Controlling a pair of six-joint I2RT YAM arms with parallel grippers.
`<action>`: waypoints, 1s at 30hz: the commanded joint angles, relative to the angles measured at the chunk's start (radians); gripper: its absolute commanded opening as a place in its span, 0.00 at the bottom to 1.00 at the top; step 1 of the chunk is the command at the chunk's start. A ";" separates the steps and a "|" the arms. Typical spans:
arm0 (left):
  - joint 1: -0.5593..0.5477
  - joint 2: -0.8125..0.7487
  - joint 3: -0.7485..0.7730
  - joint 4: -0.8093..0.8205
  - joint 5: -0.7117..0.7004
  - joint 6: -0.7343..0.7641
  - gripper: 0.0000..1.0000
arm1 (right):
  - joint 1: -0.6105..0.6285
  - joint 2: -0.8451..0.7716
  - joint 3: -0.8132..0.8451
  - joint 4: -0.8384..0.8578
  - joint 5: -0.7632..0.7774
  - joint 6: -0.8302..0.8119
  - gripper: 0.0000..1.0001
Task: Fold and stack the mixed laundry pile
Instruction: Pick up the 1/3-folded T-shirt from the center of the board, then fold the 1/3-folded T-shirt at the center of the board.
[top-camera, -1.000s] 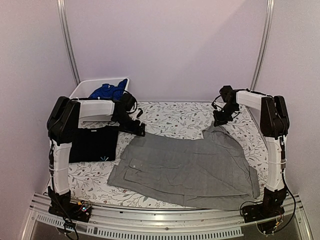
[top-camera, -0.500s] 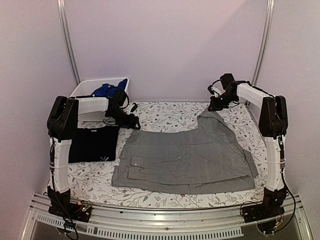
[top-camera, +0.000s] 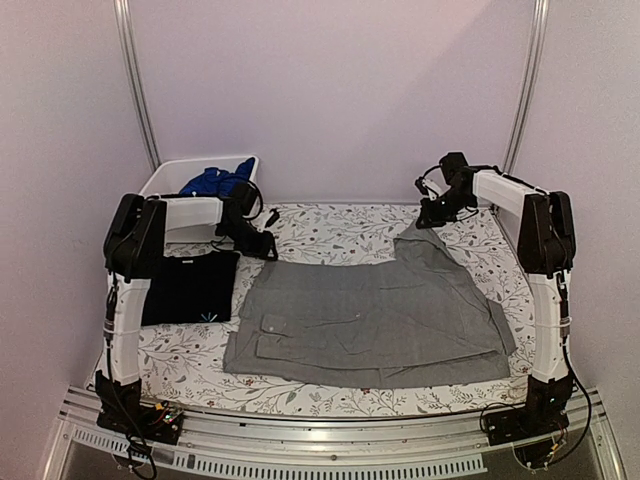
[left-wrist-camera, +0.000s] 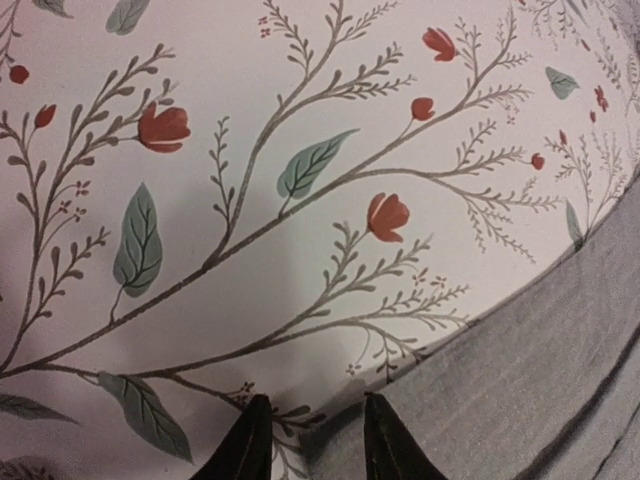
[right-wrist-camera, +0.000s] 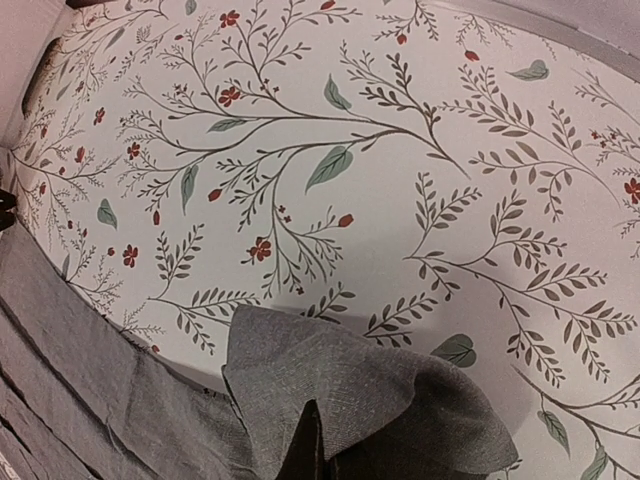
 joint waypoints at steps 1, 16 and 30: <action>0.004 0.034 0.031 -0.011 0.039 0.026 0.23 | 0.002 -0.030 0.003 0.000 0.005 0.002 0.00; 0.008 -0.161 -0.030 0.039 0.008 0.053 0.00 | -0.017 -0.145 -0.021 -0.030 -0.018 0.034 0.00; -0.003 -0.512 -0.431 0.235 0.080 0.159 0.00 | -0.013 -0.407 -0.316 -0.054 -0.038 0.044 0.00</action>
